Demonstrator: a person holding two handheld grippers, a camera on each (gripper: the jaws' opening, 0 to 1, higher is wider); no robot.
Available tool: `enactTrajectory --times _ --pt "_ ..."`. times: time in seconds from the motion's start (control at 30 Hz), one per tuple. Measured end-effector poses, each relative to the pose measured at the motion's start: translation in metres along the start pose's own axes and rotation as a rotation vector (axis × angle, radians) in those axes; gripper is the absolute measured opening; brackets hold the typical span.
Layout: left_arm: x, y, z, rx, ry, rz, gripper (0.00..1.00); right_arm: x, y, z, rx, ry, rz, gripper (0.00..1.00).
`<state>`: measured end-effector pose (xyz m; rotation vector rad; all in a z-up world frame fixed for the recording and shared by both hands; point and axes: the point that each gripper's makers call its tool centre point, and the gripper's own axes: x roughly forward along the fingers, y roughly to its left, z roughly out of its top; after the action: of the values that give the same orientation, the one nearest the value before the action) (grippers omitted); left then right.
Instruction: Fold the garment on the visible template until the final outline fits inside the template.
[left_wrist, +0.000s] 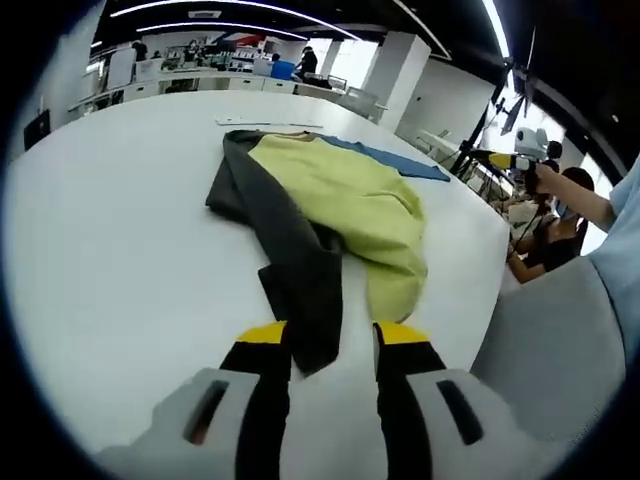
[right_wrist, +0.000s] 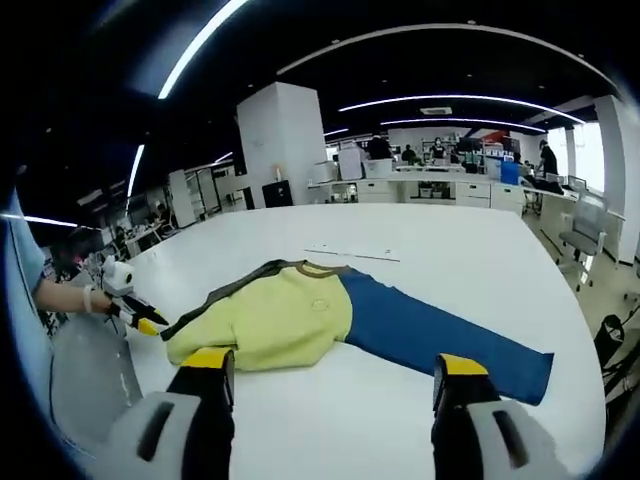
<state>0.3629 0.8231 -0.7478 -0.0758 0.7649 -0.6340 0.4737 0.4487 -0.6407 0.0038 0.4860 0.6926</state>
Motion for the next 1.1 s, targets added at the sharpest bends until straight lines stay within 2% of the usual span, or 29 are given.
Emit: enactTrajectory --times 0.07,0.23,0.33,0.43,0.57,0.73,0.8,0.9,0.93,0.97,1.03,1.1 --pt "0.003 0.002 -0.003 0.014 0.008 0.008 0.22 0.001 0.001 -0.001 0.001 0.003 0.001 0.82" --pt "0.008 0.009 -0.009 -0.015 0.027 0.031 0.17 0.001 0.004 -0.002 -0.006 0.009 0.008 0.81" --pt "0.010 0.012 -0.010 -0.018 0.032 0.044 0.10 0.001 0.004 -0.003 -0.006 0.012 0.007 0.81" --pt "0.010 0.012 -0.010 -0.057 0.032 0.037 0.00 0.002 0.004 -0.005 0.000 0.017 0.005 0.80" --pt "0.009 0.013 -0.008 -0.104 0.026 0.030 0.00 0.003 0.007 -0.007 0.008 0.016 0.010 0.79" --pt "-0.005 0.014 0.005 -0.135 -0.010 0.018 0.00 0.006 0.013 -0.010 -0.012 0.034 0.019 0.79" --pt "-0.014 0.013 0.019 -0.172 -0.059 -0.008 0.00 0.007 0.014 -0.009 -0.014 0.034 0.026 0.79" --pt "-0.032 0.021 0.040 -0.236 -0.134 -0.010 0.00 0.008 0.015 -0.009 -0.015 0.037 0.029 0.79" --pt "-0.036 0.024 0.044 -0.258 -0.152 -0.006 0.00 0.009 0.016 -0.009 -0.013 0.038 0.031 0.79" --pt "-0.042 0.028 0.047 -0.279 -0.143 0.001 0.00 0.009 0.017 -0.008 -0.013 0.040 0.034 0.79" --pt "-0.050 0.032 0.052 -0.258 -0.120 0.015 0.00 0.010 0.019 -0.007 -0.022 0.043 0.039 0.79" --pt "-0.056 0.038 0.059 -0.193 -0.122 0.048 0.00 0.011 0.021 -0.005 -0.026 0.043 0.043 0.79"
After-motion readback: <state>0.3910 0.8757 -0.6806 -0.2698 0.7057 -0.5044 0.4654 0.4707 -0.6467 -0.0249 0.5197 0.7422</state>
